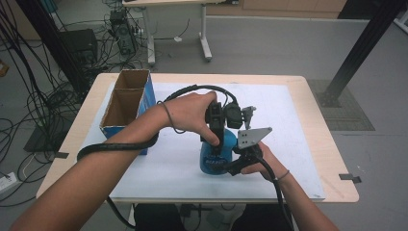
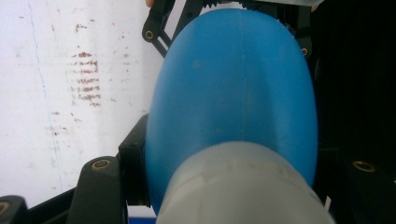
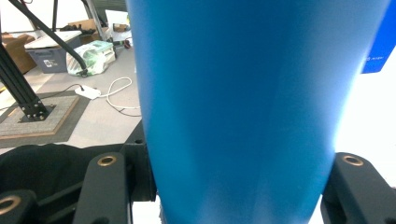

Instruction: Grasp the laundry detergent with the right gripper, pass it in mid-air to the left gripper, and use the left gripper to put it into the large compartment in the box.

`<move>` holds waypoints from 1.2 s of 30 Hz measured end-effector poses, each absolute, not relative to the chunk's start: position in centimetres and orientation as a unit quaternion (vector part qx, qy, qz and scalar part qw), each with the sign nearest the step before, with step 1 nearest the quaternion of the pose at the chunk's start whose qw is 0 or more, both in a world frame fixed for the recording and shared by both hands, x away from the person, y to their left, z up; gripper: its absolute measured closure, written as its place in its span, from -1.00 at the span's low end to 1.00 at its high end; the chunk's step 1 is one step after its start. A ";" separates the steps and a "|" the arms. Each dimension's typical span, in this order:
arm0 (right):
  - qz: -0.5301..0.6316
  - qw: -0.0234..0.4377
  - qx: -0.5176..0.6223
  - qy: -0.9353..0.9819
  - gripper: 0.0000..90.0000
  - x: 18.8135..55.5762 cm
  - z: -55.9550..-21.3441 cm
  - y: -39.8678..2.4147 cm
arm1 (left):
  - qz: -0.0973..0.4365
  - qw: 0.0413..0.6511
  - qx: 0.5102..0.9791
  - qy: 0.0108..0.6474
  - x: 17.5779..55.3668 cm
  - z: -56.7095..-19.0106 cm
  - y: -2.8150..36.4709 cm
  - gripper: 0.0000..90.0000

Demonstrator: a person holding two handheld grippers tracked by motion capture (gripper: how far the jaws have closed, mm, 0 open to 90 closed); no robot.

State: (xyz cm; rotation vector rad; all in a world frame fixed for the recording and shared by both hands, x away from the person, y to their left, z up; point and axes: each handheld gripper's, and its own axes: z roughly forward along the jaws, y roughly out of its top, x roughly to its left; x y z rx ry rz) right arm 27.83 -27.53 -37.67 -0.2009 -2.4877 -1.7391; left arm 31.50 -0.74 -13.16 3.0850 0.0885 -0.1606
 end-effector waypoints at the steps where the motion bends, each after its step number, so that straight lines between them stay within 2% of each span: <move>1: -0.571 0.051 -0.066 -0.816 -0.09 27.8 -37.7 -27.5 | -0.051 0.026 0.998 0.029 31.5 -13.2 -0.7 -0.17; 36: -0.569 0.058 -0.059 -0.818 -0.09 28.7 -37.6 -27.0 | -0.061 0.032 0.997 0.046 32.2 -13.2 0.4 -0.17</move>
